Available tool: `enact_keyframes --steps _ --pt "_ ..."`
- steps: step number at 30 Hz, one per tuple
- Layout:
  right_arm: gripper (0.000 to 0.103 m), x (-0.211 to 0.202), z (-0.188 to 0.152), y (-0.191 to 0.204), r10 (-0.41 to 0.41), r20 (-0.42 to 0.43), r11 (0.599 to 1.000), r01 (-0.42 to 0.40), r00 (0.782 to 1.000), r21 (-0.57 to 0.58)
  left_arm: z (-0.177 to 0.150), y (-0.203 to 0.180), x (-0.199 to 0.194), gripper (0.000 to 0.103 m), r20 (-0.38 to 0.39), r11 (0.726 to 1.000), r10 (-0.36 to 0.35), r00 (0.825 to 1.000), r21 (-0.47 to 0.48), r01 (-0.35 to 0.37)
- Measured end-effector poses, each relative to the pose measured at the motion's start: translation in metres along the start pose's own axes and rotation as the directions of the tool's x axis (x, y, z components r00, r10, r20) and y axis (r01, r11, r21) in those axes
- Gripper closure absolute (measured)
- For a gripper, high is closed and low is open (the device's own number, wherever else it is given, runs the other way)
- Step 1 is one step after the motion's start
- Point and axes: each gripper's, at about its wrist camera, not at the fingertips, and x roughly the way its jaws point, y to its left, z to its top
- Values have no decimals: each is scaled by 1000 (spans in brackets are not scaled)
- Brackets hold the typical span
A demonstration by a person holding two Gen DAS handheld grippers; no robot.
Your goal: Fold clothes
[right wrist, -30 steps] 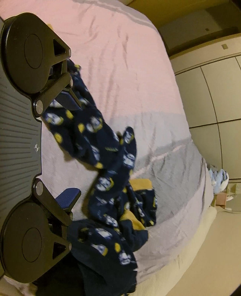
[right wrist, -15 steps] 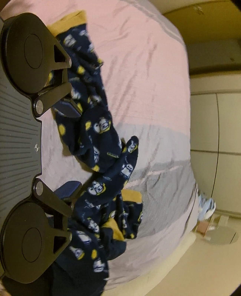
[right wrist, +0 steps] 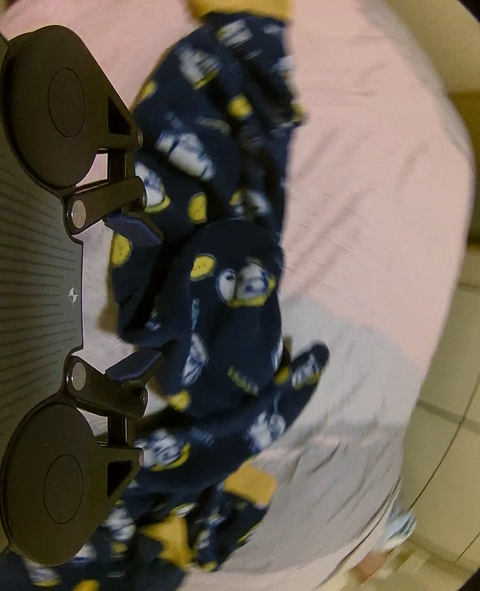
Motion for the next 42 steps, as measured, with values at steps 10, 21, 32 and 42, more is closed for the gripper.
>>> enact_keyframes --steps 10,21,32,42 --pt "99 44 -6 -6 -48 7 997 48 999 -61 11 4 23 71 -43 1000 8 999 -9 -8" --pt "99 -160 -209 -110 70 9 264 -27 998 964 26 20 40 71 -113 984 -66 991 158 84" --pt "45 -164 -226 22 -18 -289 418 270 957 867 40 58 46 65 -140 930 -116 983 333 157" --pt "44 -69 -175 107 -314 -259 881 382 913 278 28 83 69 60 -155 956 -174 972 211 205"
